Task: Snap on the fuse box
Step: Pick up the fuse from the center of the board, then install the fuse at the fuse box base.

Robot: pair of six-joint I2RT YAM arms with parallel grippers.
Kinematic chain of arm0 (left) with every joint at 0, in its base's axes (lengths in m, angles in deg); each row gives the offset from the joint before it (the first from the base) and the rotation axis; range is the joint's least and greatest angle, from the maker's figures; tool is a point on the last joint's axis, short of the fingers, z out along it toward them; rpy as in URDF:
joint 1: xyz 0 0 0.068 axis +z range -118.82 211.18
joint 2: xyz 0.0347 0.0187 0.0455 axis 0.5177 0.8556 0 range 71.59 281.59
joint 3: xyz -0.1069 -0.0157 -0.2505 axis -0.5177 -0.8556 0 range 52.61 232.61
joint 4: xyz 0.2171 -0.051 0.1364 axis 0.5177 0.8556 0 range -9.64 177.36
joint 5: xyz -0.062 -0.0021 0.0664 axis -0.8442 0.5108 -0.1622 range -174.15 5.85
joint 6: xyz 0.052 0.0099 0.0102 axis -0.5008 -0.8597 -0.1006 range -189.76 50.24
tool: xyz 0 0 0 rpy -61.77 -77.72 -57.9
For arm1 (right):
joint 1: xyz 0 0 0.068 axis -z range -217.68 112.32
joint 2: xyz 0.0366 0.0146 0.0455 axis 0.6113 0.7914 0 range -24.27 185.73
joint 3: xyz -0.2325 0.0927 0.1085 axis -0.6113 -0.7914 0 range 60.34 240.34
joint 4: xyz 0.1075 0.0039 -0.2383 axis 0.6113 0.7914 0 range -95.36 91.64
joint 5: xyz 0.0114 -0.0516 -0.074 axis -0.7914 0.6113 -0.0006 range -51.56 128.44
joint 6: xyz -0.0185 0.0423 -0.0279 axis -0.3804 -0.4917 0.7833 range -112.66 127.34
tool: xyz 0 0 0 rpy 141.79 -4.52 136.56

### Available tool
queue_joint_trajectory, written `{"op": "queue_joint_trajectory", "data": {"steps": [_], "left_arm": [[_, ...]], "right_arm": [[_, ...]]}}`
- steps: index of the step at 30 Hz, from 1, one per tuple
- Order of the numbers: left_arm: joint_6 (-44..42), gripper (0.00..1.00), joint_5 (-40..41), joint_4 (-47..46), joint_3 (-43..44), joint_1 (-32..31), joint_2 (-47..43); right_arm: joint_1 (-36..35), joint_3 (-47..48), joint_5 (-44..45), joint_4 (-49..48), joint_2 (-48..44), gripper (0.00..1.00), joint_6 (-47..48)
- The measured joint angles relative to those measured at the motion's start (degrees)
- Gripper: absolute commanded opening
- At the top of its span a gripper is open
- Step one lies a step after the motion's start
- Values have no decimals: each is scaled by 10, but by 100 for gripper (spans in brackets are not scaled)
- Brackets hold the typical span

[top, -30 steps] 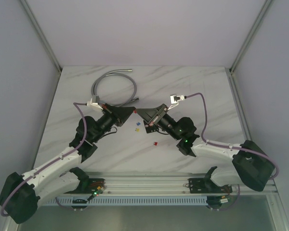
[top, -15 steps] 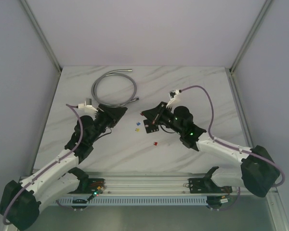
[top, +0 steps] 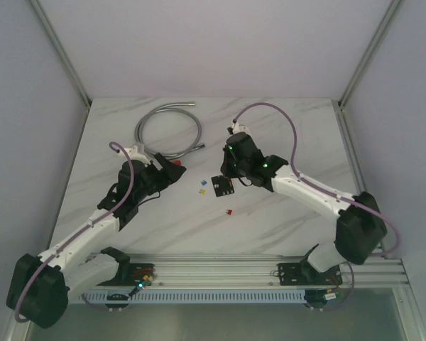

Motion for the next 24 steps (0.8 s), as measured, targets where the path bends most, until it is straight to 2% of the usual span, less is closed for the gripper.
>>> {"op": "queue_joint_trajectory", "data": {"steps": [6,14,24], "left_arm": [[-65,100,0,35,15,11,24],[-116,100,0,57,17,28,41],[-139,100,-17,65,25,30,78]], "right_arm": [[0,77,38,112,101,0,37],[0,155,57,183,182,0,61],[0,219,66,201,263,0,80]]}}
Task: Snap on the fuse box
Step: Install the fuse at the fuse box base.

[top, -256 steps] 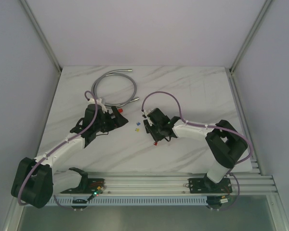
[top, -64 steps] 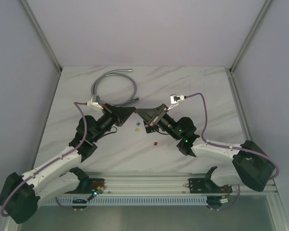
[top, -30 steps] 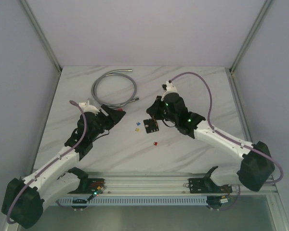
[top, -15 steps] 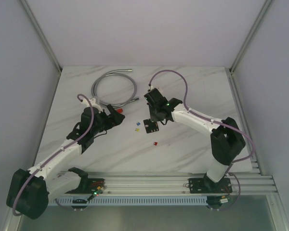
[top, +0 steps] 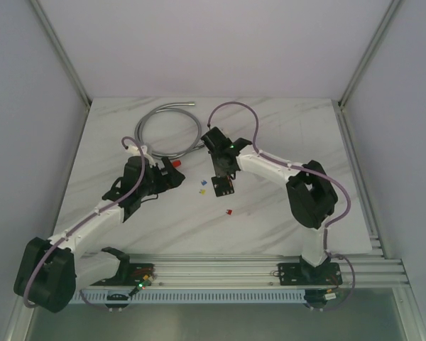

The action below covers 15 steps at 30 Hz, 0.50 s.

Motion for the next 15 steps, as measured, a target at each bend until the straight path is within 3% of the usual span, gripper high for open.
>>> {"op": "queue_joint_trajectory", "data": {"steps": [15], "left_arm": [[-4,100,-14,8,8,0,21]], "right_arm": [[0,26,17,15,50,0,10]]}}
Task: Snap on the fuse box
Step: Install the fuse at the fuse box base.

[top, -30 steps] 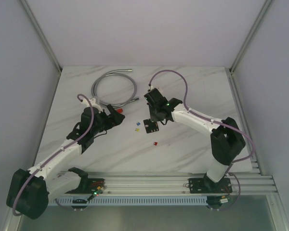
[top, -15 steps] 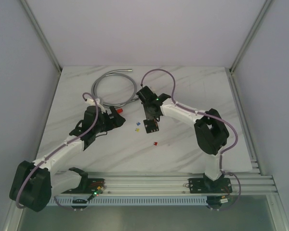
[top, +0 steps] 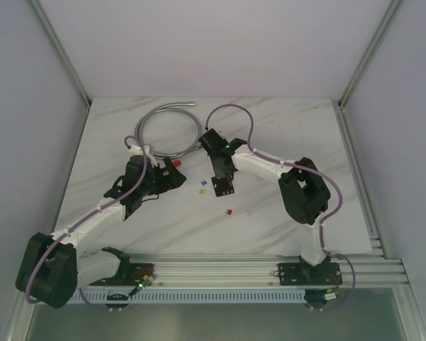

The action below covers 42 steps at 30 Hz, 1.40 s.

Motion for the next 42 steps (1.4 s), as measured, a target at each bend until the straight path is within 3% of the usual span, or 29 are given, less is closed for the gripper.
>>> {"op": "queue_joint_trajectory", "data": {"steps": [18,23,27,42], "left_arm": [[0,100,-10,0,1,0,4],[0,100,-10,0,1,0,5],[0,100,-12,0,2,0,5],[0,100,-16,0,5,0,8]], "right_arm": [[0,2,1,4,15,0,4],[0,2,2,4,16,12,7],[0,2,3,3,16,16,10],[-1,2,3,1,16,21,10]]}}
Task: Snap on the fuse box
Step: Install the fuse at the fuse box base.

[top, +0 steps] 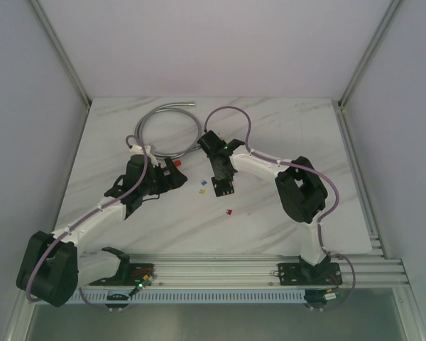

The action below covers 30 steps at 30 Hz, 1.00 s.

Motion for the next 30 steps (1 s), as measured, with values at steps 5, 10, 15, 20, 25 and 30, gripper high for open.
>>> {"op": "queue_joint_trajectory", "data": {"steps": [5,10,15,20,25,30], "left_arm": [[0,100,-1,0,0,0,0],[0,100,-1,0,0,0,0],[0,100,-3,0,0,0,0],[0,100,-3,0,0,0,0],[0,100,-3,0,0,0,0],[0,100,-5,0,0,0,0]], "right_arm": [[0,-2,0,-4,0,23,0],[0,-7,0,-8,0,24,0],[0,-13,0,-13,-3,23,-1],[0,-17,0,-13,-9,23,-1],[0,-19,0,-13,-18,23,-2],[0,-19,0,-15,-23,19,-3]]}}
